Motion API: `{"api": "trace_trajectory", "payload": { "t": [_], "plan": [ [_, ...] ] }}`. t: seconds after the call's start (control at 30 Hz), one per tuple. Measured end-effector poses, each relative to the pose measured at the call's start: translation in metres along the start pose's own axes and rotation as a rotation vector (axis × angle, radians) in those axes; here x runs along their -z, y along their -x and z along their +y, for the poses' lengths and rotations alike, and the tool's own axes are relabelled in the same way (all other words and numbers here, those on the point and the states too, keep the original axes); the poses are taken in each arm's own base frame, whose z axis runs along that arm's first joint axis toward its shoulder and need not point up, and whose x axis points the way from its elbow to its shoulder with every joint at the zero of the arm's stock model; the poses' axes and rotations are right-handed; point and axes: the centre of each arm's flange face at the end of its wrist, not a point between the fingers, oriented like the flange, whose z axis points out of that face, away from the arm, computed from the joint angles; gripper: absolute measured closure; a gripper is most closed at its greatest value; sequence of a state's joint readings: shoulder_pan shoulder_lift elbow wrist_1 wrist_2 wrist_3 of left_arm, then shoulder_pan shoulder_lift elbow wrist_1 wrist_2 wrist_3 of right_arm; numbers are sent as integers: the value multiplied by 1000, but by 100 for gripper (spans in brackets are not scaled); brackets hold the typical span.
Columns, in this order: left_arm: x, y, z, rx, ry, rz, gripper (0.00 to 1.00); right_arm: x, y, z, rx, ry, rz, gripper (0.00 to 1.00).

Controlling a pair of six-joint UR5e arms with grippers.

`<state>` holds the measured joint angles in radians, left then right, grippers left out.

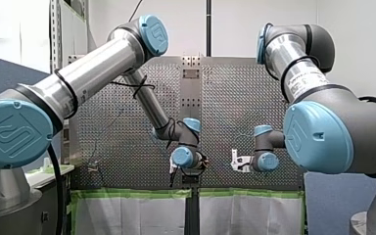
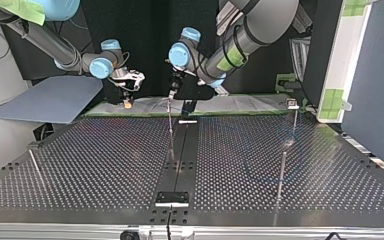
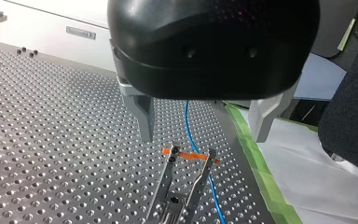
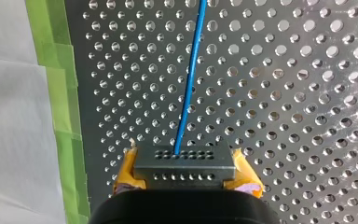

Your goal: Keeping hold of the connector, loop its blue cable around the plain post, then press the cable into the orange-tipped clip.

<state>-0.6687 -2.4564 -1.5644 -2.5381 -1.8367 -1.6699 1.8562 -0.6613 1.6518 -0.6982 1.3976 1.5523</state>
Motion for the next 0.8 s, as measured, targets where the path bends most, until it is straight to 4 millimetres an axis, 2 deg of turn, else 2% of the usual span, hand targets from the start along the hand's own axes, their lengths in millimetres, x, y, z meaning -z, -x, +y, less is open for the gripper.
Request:
{"api": "trace_trajectory", "payload": {
  "t": [0.3,0.6,0.8],
  "plan": [
    [2,-2,1,-3,14,17,0,9,10,-2,20,14,-52,100],
    [18,-7,-1,-56,76,72,0,33,33,-4,66,82,-141,100],
    [33,-3,1,-76,112,86,0,43,40,-5,109,111,-176,100]
  ]
}}
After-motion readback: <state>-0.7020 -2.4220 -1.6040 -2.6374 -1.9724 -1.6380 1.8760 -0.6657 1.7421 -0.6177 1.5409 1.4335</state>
